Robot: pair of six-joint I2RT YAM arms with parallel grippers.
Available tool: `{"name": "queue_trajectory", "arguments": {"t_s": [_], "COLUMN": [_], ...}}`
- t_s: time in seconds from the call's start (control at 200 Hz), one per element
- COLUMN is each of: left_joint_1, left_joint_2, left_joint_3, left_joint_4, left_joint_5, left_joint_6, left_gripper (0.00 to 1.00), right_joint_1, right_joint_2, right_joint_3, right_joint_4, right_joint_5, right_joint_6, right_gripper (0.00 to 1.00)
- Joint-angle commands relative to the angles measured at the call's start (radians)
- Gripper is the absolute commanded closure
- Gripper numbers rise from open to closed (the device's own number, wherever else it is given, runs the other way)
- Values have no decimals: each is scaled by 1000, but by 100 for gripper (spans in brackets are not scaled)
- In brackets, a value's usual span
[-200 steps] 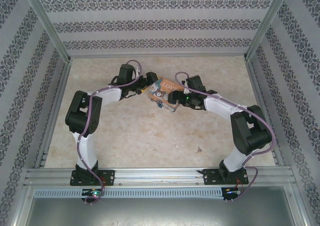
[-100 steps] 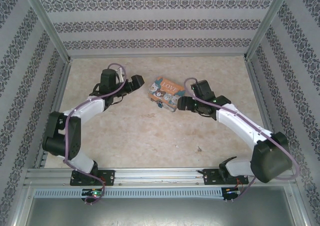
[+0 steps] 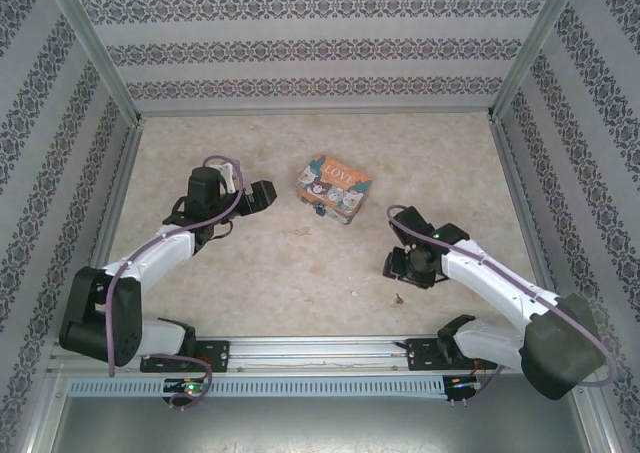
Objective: Unlock the padlock with the key
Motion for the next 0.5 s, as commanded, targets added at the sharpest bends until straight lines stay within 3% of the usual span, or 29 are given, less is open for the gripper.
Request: {"name": "queue_trajectory", "arguments": {"t_s": [0.0,0.2,0.36,0.495], "left_joint_1": [4,4,4,4], "left_joint_2": [-28,-38,-56,-72], "left_joint_3": [-31,-72,-84,-87], "left_joint_4": [-33,-22,-21,-19], "left_joint_5": [-11,-1,-7,-13], "left_joint_6": [48,46,35,25], "left_gripper": [1,1,1,1], "right_joint_1": [24,50,58,65], "right_joint_2": [-26,3,98,149], "right_joint_3": [-41,-74,-45,-28], "right_joint_4": [-55,3,-15,-22], "right_joint_5": [-18,-23,-14,11], "right_joint_6": [106,154,112,92], "right_gripper": [48,54,63,64]}}
